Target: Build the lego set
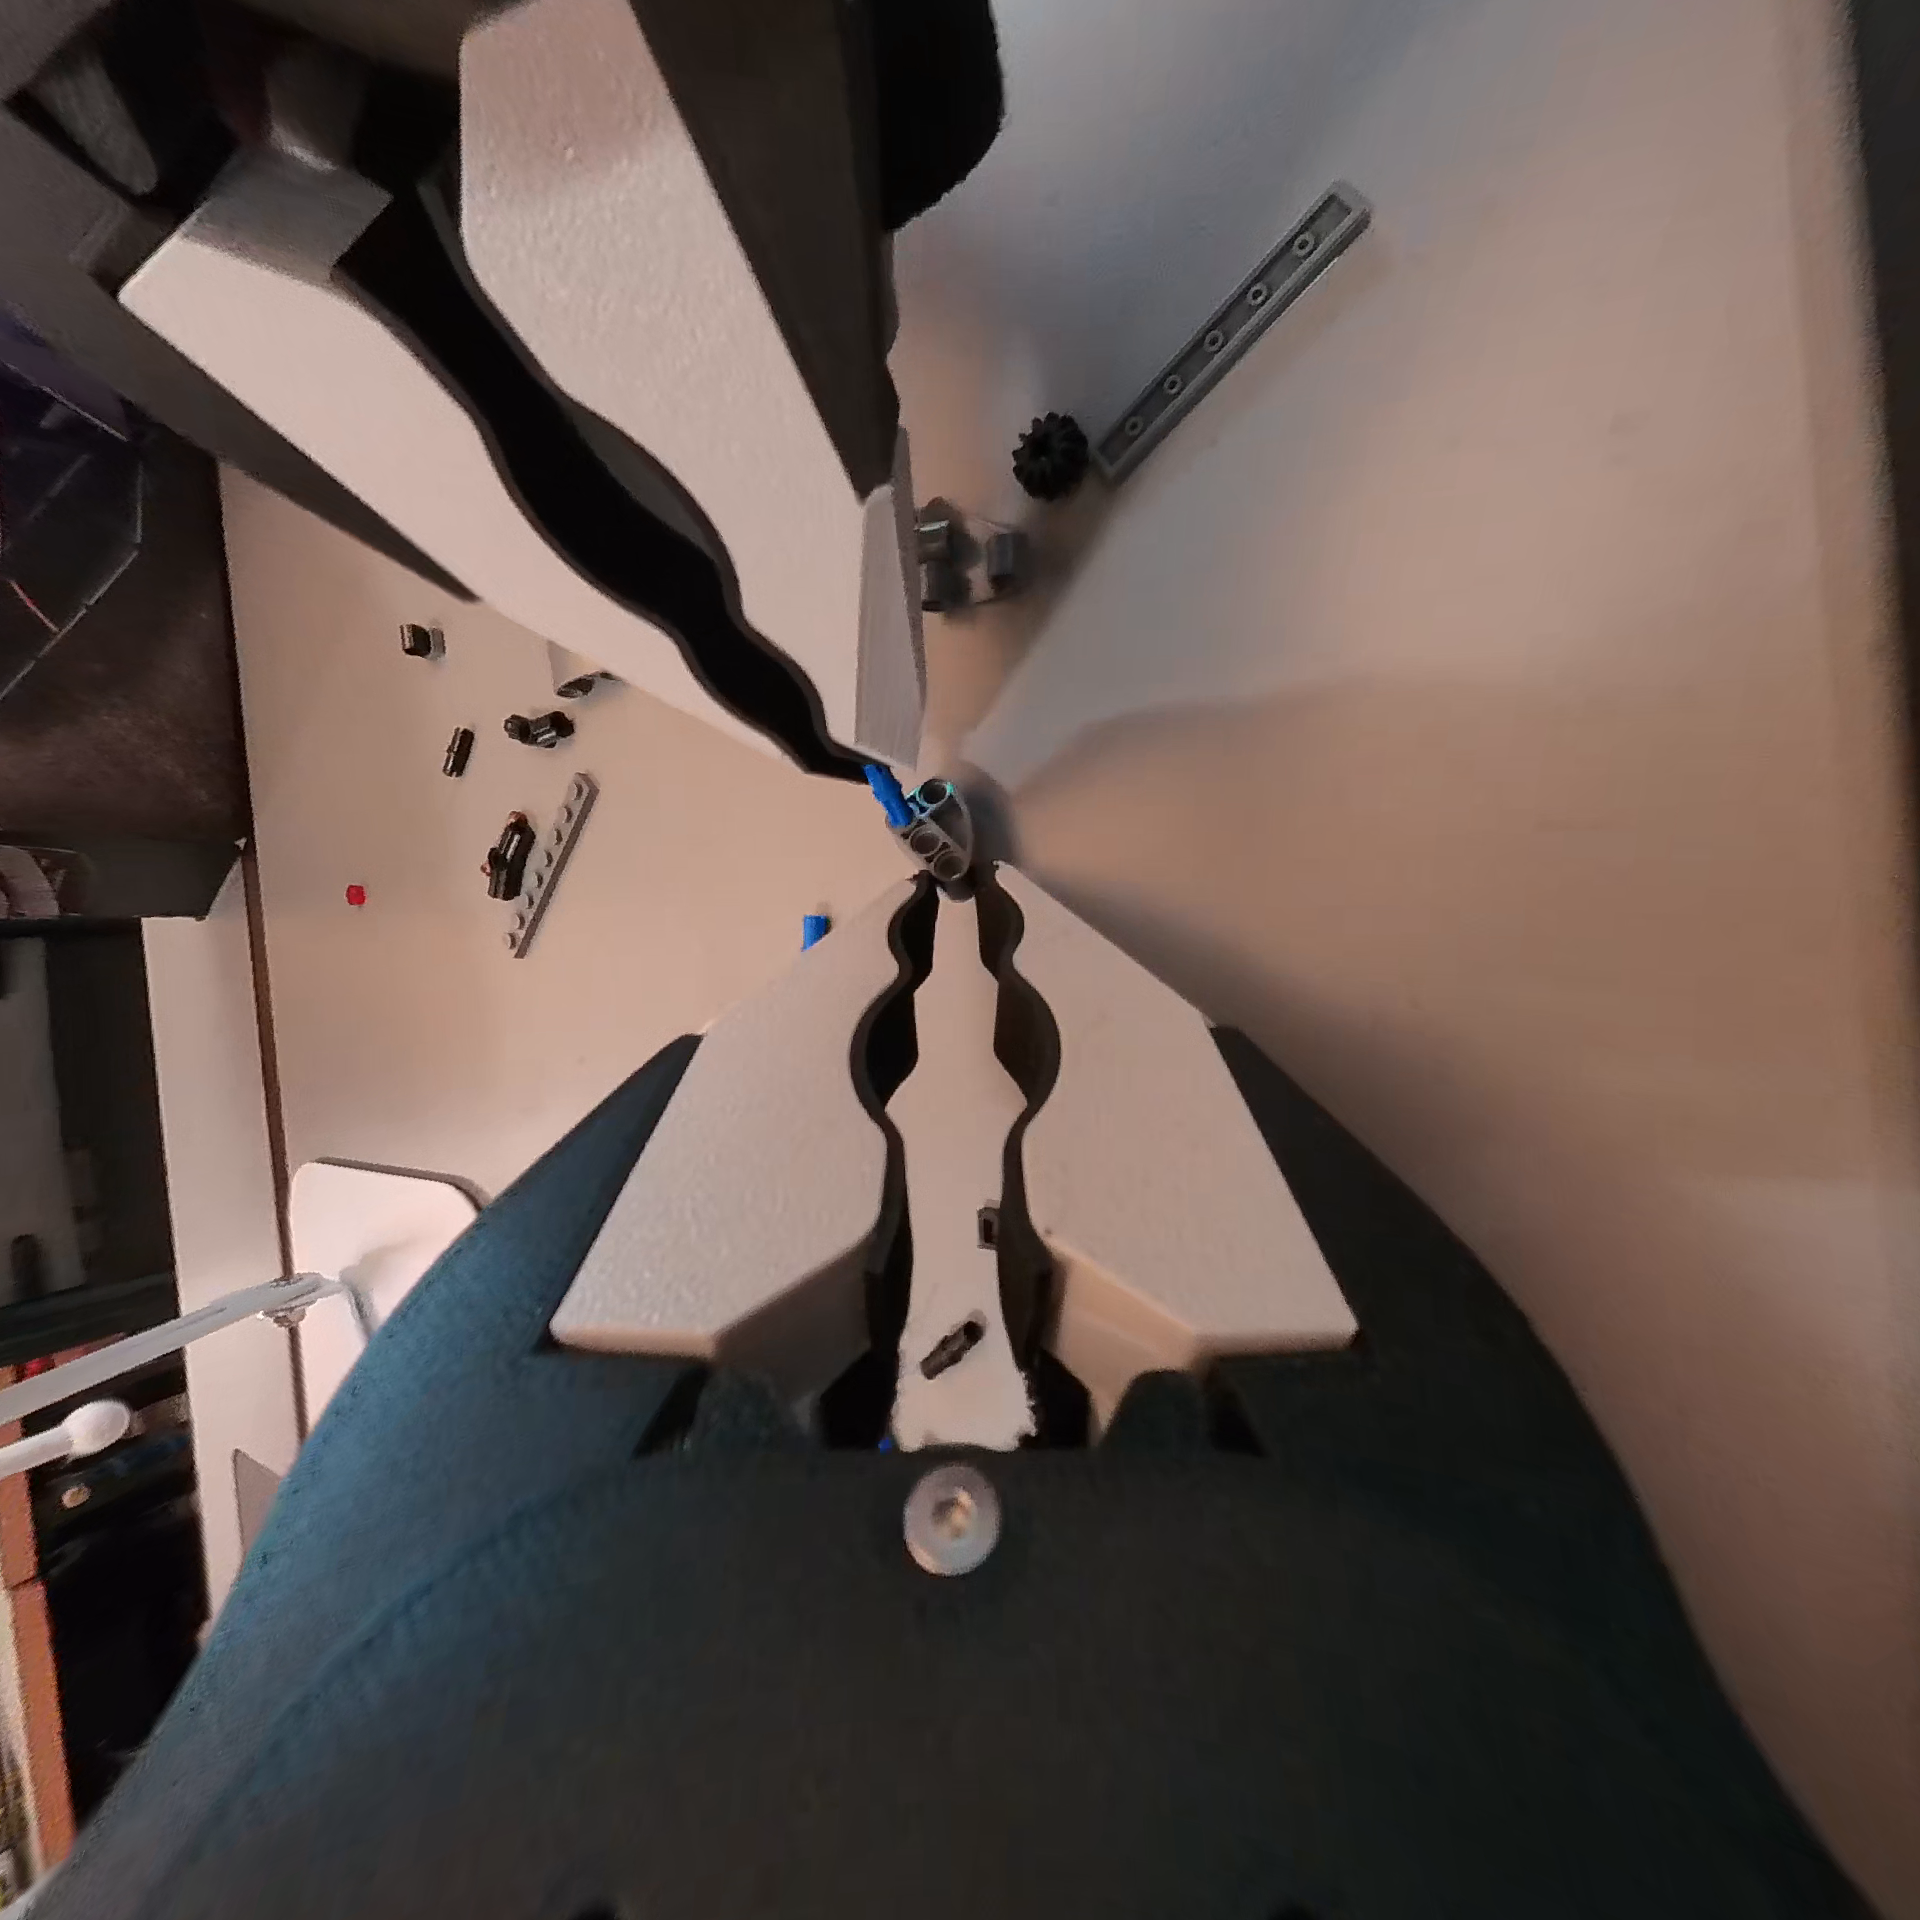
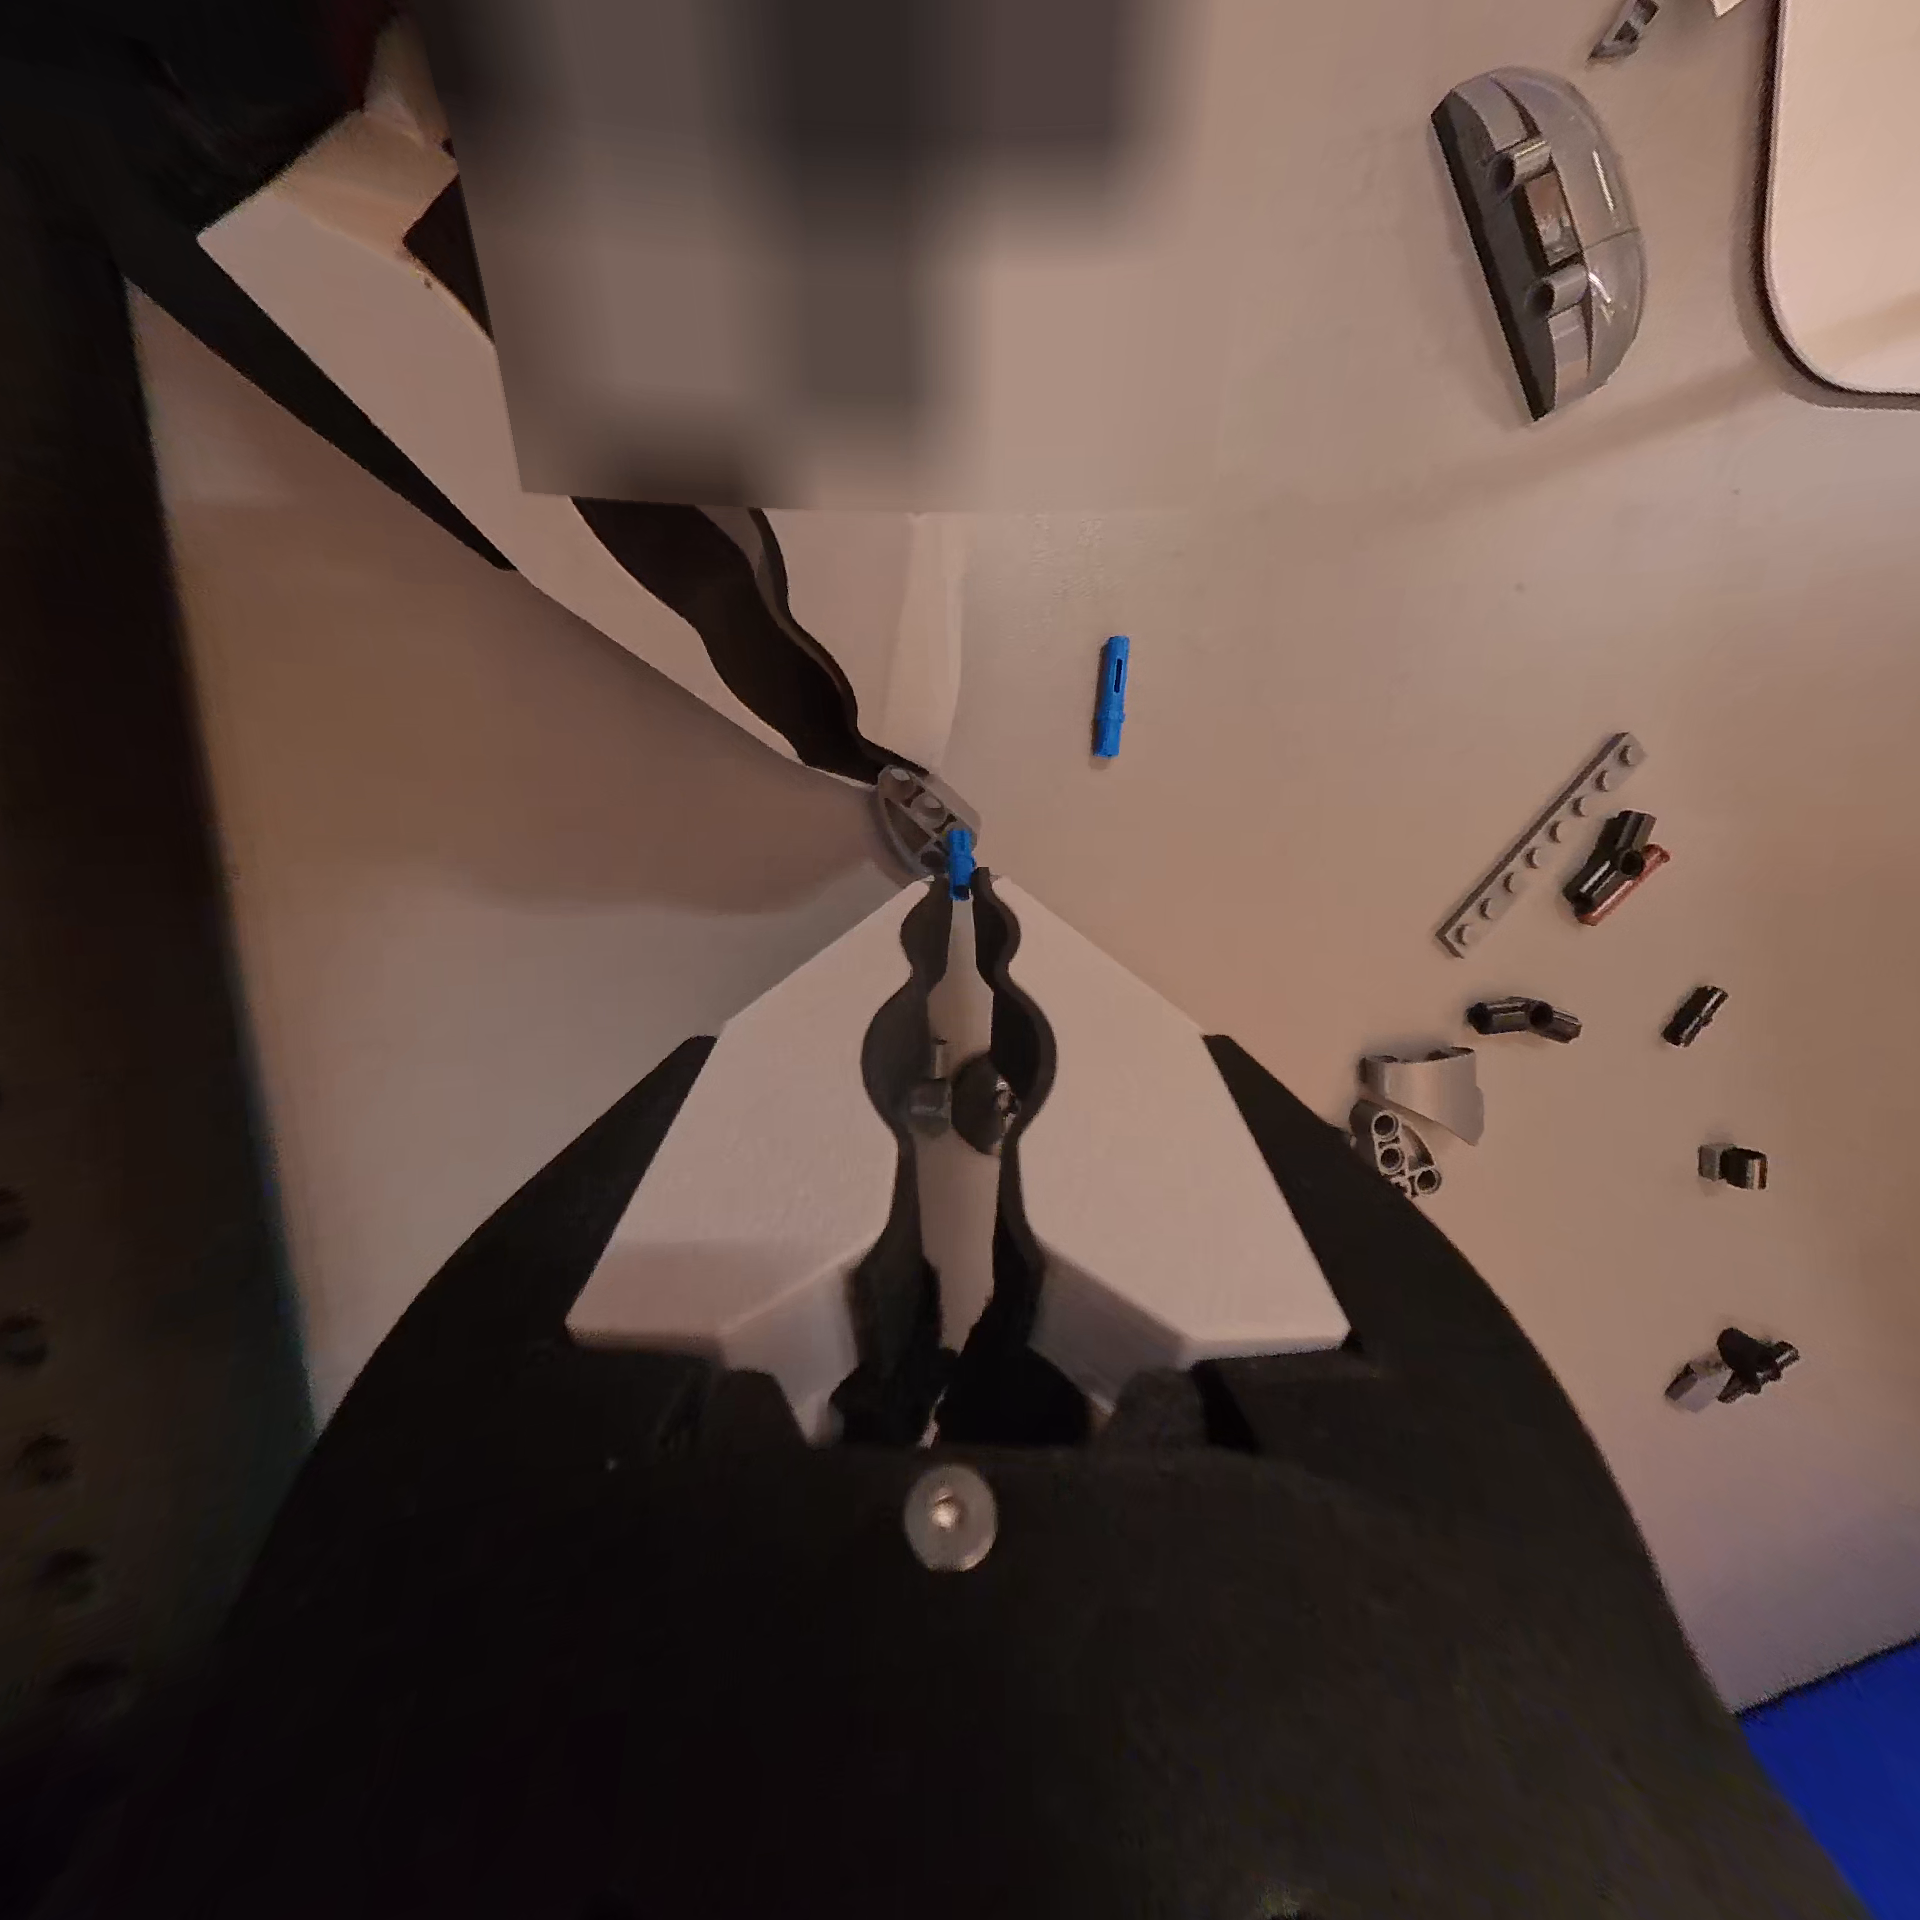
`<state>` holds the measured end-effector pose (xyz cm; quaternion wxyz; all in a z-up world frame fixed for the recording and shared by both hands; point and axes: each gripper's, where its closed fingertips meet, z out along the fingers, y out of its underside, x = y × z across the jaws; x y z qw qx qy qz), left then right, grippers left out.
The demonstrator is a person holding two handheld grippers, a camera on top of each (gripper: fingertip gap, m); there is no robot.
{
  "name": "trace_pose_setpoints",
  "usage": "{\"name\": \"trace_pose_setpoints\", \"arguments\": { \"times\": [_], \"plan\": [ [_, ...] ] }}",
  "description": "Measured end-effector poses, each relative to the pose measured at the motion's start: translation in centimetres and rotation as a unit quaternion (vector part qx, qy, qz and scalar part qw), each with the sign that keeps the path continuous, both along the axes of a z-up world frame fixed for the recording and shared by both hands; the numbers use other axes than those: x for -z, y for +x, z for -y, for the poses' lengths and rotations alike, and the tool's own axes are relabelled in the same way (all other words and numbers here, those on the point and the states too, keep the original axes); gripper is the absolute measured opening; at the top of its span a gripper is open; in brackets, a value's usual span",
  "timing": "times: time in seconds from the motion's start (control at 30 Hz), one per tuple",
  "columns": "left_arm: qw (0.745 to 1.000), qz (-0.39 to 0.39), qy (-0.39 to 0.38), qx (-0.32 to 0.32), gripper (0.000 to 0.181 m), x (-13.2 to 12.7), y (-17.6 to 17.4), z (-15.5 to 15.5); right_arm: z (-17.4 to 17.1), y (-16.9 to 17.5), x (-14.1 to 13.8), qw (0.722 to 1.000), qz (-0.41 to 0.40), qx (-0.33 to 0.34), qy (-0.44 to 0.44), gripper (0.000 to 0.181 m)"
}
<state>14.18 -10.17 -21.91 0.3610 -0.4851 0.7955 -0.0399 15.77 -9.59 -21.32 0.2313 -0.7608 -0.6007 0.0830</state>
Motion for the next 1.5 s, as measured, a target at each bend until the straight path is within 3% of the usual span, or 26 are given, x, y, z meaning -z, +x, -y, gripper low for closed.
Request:
{"name": "trace_pose_setpoints", "arguments": {
  "times": [0.47,0.93,1.5],
  "plan": [
    [1.000,-0.007,-0.004,0.001,0.005,0.3,0.0,0.0,-0.3,-0.3,0.0,0.999,0.027,-0.016,-0.020,0.002],
    [1.000,-0.013,-0.016,0.018,0.000,0.9,0.0,0.7,-0.7,-0.8,0.3,0.988,0.122,-0.053,-0.080,0.001],
    [0.999,-0.007,-0.030,0.012,0.000,0.9,0.0,0.7,-0.9,-1.2,0.5,0.981,0.163,-0.070,-0.081,0.001]
  ]
}}
